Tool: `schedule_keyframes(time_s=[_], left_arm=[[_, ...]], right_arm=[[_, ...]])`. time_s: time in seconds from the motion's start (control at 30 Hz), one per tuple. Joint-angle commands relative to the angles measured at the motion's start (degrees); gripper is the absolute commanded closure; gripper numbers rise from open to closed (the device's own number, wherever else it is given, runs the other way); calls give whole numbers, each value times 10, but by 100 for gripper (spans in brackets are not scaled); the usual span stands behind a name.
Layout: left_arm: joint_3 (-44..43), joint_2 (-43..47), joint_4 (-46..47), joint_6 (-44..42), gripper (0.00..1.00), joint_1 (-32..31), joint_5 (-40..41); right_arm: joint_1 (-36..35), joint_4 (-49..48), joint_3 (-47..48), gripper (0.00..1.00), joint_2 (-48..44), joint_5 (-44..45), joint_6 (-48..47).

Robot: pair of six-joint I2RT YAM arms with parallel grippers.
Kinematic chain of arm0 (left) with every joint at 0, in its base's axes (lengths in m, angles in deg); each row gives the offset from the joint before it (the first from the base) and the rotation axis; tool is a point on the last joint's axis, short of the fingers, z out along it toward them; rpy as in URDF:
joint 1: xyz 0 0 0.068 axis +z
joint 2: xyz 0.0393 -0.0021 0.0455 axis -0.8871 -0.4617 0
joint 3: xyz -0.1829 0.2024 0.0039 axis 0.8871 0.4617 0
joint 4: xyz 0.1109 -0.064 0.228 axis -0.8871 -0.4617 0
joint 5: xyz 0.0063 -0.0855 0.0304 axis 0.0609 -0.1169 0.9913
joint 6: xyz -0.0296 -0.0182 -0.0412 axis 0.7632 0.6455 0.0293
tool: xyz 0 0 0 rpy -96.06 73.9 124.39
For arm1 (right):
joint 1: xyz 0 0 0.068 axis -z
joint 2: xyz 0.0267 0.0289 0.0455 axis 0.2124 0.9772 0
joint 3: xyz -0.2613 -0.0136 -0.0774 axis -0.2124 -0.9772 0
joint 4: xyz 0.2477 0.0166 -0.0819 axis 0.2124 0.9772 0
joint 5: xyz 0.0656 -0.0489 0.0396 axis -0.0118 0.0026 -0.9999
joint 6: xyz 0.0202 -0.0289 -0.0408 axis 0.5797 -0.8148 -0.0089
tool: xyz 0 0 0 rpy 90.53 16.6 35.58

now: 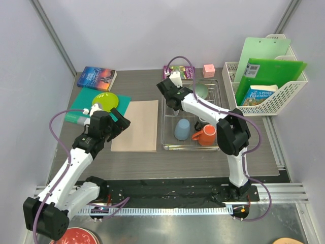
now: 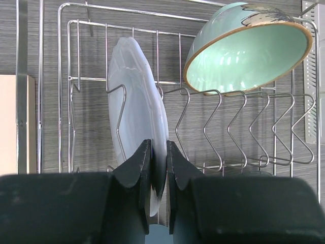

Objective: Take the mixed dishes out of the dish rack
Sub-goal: Pick up the plate from the dish rack.

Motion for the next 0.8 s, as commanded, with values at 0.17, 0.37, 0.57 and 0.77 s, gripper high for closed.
schedule_keyframes(time_s=[0.17,0.37,0.57,0.77], left_arm=[[0,-4,18,0,11,0,-3],[1,-6,18,0,11,0,-3],[2,-11,19,4,11,0,-3],[2,-17,25,10,11,-1,-7]], right_arm=[[-2,32,74,99,-31,48,-27],[-4,51,102,99,-41,50,-37],[-5,78,118,99,-72,29,-41],[-5,78,77,99,-162,-27,-16]])
